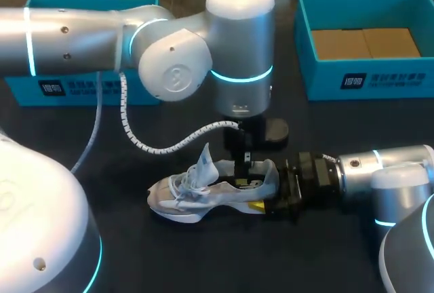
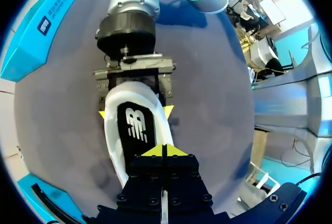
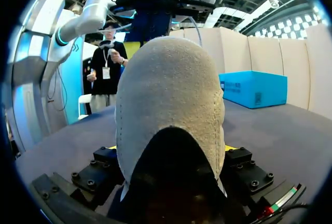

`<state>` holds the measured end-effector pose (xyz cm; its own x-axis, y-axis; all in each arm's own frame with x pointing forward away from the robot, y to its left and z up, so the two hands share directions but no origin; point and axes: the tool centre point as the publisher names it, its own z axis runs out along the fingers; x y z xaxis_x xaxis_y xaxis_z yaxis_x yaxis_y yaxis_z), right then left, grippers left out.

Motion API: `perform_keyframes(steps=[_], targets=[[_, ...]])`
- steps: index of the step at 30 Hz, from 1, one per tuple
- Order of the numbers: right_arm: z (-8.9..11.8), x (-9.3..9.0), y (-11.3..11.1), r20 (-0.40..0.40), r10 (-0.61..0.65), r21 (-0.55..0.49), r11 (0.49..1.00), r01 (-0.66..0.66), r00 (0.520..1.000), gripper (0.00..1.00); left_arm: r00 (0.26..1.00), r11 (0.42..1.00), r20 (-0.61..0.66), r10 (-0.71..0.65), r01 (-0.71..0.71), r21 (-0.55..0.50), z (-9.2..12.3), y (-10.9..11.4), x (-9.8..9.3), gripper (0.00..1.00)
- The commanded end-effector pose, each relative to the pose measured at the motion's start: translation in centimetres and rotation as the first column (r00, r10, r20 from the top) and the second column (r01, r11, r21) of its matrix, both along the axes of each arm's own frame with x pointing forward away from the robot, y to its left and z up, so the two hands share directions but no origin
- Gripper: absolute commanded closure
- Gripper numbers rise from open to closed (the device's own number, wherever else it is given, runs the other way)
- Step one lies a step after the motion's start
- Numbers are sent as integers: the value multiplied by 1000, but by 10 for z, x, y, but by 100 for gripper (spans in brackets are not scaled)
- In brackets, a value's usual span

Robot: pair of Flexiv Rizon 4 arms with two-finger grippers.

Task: Take the shoe out of the shoebox, open the shoe tongue, remove and reinsert the insole, then place the shoe into the shoebox

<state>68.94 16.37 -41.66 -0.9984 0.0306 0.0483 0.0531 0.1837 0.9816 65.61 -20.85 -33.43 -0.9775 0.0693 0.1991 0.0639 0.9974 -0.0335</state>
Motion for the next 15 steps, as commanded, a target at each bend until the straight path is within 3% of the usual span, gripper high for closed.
perform_keyframes(steps=[1,8,15], targets=[[0,0,1,-2,1,-4,1000,-1,1000,100,1000,1000,-5,8,-8,14,-18,-9,5,100],[0,0,1,-2,1,-4,1000,-1,1000,100,997,999,-67,30,-28,36,-15,5,10,100],[0,0,1,-2,1,-4,1000,-1,1000,100,997,999,-67,30,-28,36,-15,5,10,100]])
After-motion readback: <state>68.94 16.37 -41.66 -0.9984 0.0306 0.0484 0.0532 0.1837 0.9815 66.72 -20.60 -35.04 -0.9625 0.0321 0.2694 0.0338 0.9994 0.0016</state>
